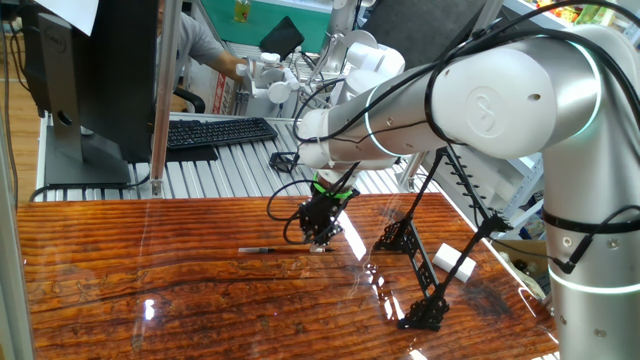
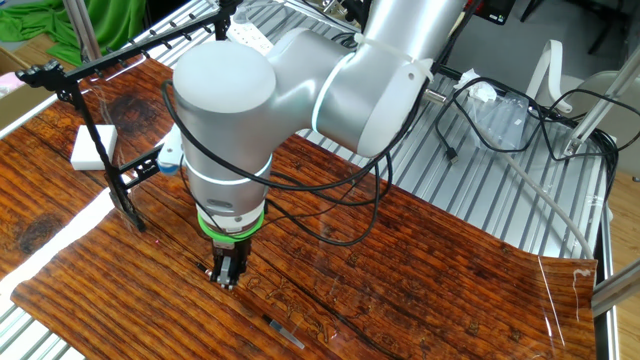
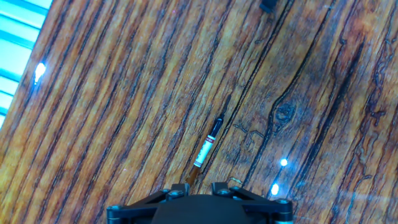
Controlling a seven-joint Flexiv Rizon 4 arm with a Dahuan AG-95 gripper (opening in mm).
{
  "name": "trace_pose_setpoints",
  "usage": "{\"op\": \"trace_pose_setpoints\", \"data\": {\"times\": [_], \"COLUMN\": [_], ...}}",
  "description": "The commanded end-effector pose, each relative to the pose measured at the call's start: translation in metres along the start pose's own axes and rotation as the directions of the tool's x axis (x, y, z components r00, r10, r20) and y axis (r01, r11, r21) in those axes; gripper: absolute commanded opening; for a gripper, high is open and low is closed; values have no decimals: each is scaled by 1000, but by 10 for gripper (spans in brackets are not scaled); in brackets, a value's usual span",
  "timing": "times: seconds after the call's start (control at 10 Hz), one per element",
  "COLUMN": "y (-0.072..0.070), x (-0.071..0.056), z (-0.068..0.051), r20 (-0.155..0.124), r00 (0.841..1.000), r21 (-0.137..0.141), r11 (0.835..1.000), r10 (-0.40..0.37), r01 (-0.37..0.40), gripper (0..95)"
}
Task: Place the brush on the pen rack
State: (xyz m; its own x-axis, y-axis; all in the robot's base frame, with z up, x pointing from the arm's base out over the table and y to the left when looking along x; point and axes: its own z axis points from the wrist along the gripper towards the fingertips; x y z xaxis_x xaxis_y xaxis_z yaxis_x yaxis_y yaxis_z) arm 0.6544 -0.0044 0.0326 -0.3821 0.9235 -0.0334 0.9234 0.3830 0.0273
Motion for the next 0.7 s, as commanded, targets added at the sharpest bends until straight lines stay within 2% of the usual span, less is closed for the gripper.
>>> {"op": "trace_pose_setpoints", "data": {"times": [0.1, 0.7], "y": [0, 0], "x": [0, 0], "z": [-1, -1], "r20": [4, 8], "r00": [1000, 1000], "r21": [-3, -9], "r11": [1000, 1000], "r10": [4, -8], "r01": [-4, 8], "gripper": [190, 190]}}
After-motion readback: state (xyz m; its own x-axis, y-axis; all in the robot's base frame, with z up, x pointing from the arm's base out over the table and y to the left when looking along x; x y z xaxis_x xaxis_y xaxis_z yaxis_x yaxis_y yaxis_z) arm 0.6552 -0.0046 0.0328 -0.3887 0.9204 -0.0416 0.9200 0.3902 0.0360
